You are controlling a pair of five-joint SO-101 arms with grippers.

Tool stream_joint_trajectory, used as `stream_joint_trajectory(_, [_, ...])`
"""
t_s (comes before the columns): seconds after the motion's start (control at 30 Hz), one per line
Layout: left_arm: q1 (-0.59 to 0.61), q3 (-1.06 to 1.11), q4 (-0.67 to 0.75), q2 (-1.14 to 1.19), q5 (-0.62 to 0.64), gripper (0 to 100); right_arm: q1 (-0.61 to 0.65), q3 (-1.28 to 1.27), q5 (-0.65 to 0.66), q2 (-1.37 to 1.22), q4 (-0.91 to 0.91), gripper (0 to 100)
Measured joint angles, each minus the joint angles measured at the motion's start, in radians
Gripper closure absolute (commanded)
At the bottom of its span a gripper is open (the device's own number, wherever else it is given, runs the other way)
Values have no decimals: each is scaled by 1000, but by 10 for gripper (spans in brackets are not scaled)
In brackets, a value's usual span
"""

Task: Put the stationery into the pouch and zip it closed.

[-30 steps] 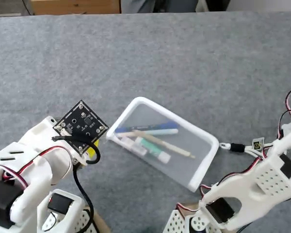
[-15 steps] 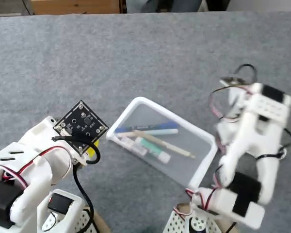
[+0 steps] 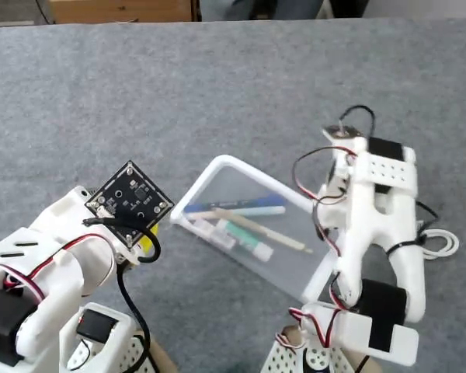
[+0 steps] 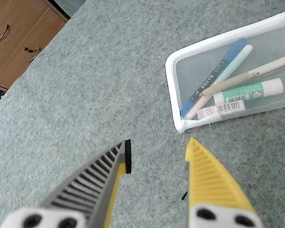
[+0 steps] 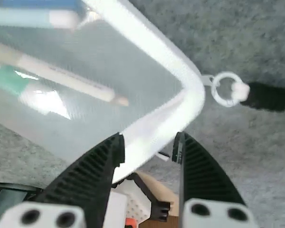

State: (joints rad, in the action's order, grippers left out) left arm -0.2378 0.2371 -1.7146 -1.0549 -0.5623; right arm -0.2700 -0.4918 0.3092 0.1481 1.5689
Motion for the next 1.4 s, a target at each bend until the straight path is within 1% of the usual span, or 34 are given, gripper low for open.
stream_joint_trajectory(0.1, [0,0,0,0,0,786,-52,-23,3,0,-6,822])
stream_joint_trajectory(0.2, [0,0,0,0,0,786,-75,-64,3,0,-57,822])
stream_joint_trajectory(0.37, [0,0,0,0,0,788,-77,-150,3,0,-164,825])
stream_joint_trajectory(0.57, [0,0,0,0,0,788,-77,-157,3,0,-238,829])
stream_joint_trajectory(0.63, [0,0,0,0,0,788,-77,-161,3,0,-256,869])
stream_joint_trajectory(0.73, [0,0,0,0,0,789,-77,-163,2,0,-272,919])
stream_joint_trajectory(1.17, [0,0,0,0,0,790,-81,-184,0,0,-281,911])
stream_joint_trajectory(1.4, [0,0,0,-2,0,790,-81,-276,-2,5,-351,910])
